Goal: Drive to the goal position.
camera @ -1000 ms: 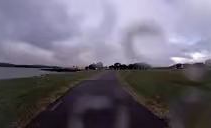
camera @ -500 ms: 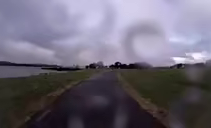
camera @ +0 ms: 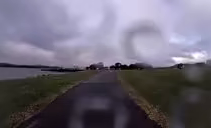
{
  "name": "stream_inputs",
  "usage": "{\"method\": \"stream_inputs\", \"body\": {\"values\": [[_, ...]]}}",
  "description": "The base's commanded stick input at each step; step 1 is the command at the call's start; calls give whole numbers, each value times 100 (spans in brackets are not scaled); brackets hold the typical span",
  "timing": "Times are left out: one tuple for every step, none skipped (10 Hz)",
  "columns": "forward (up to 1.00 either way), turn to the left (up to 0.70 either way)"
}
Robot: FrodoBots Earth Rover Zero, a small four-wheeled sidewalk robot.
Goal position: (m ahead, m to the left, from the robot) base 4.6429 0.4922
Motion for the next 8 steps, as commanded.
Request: {"method": "stream_inputs", "body": {"values": [[70, 0], [70, 0], [70, 0], [70, 0], [70, 0], [70, 0], [70, 0], [70, 0]]}}
